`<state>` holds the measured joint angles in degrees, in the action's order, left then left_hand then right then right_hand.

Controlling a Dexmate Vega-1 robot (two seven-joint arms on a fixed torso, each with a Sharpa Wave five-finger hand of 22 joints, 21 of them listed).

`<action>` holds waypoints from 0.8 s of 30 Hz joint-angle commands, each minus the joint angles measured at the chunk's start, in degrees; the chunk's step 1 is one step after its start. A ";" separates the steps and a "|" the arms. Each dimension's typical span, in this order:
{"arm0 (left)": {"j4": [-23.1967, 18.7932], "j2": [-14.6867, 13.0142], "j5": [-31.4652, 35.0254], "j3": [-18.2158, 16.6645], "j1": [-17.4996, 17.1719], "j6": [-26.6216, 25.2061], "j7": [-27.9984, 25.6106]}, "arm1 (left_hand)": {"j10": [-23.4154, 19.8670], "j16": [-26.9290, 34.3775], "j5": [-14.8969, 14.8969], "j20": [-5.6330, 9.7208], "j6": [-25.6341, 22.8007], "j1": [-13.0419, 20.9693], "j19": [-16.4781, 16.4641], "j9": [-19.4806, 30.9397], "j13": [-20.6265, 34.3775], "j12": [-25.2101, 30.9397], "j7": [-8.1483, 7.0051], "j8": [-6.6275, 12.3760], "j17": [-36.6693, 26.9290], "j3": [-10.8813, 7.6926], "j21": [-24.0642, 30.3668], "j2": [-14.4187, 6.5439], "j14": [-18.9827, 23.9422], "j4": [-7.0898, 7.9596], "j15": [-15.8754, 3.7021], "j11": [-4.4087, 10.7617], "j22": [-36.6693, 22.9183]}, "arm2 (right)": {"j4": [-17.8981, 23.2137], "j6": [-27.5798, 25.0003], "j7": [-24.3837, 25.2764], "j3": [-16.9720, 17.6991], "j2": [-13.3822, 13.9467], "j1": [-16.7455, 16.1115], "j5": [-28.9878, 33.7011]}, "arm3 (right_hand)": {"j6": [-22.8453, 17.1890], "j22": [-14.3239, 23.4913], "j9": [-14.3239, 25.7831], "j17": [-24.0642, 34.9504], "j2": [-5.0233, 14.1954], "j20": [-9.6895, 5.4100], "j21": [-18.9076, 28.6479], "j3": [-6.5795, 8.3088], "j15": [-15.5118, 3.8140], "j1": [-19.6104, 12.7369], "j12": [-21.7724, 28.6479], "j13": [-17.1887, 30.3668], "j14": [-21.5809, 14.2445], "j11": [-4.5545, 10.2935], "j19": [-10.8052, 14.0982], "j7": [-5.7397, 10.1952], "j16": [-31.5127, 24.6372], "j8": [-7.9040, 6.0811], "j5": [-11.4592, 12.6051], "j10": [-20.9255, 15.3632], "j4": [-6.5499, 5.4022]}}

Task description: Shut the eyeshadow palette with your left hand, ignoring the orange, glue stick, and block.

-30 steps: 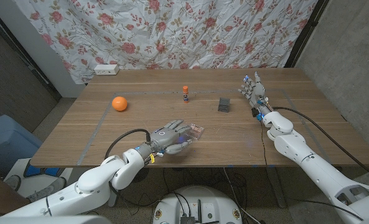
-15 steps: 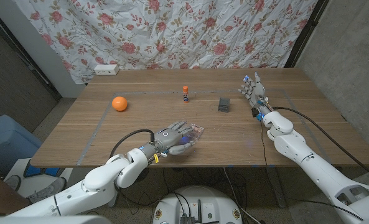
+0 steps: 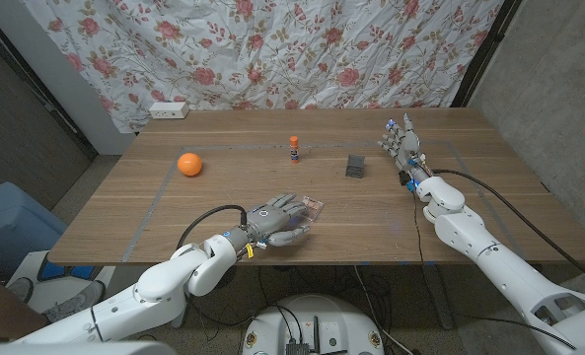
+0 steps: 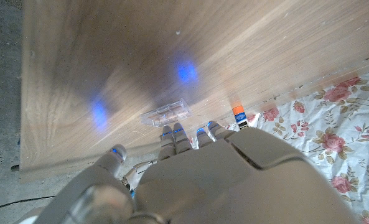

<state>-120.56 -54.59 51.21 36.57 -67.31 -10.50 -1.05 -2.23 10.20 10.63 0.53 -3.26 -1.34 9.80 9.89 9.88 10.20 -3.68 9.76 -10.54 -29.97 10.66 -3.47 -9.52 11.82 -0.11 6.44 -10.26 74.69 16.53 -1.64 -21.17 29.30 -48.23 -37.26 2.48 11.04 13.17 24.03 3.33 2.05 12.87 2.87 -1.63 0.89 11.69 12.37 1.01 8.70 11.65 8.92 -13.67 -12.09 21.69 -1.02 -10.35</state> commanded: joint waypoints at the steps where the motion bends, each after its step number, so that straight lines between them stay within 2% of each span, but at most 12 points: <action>1: 0.52 -0.12 -0.04 0.57 0.64 0.27 1.17 | 0.24 0.39 0.42 -0.04 0.34 -0.41 11.04 0.13 0.07 0.33 0.15 0.39 -0.24 0.56 0.27 -6.65 -2.30 0.04 0.14 0.28 -0.32 | 0.00 0.01 0.00 0.00 0.00 0.00 0.00 | -0.02 0.16 0.29 0.26 5.65 0.00 0.35 -0.05 -6.90 0.02 0.32 0.10 0.17 0.18 0.23 0.49 -0.17 -0.29 0.19 -0.14 -0.29; 24: -0.01 -0.88 1.58 1.01 0.40 -0.63 2.94 | -0.38 0.66 0.52 -0.13 -2.11 -0.41 11.29 0.10 0.04 0.65 -0.44 1.24 -0.20 1.70 0.54 -6.85 -2.26 0.06 0.38 0.23 -0.33 | -0.01 0.02 -0.01 0.00 0.00 0.00 0.00 | 0.02 0.16 0.29 0.26 5.65 -0.01 0.35 -0.04 -6.77 0.02 0.30 0.11 0.25 0.23 0.23 0.50 -0.14 -0.28 0.19 -0.11 -0.29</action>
<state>-120.06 -54.91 51.92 37.49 -66.42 -10.27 1.07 -2.23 10.60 10.63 0.53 -4.63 -1.34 9.80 9.70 9.86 10.65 -4.00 10.61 -10.53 -28.63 10.66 -3.47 -9.83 11.89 0.20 6.44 -10.26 74.67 16.55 -1.65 -21.17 29.30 -48.23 -37.25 2.48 11.04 13.17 24.03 3.33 2.05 12.87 2.87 -1.63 0.89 11.69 12.37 1.01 8.70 11.65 8.92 -13.67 -12.09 21.69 -1.02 -10.35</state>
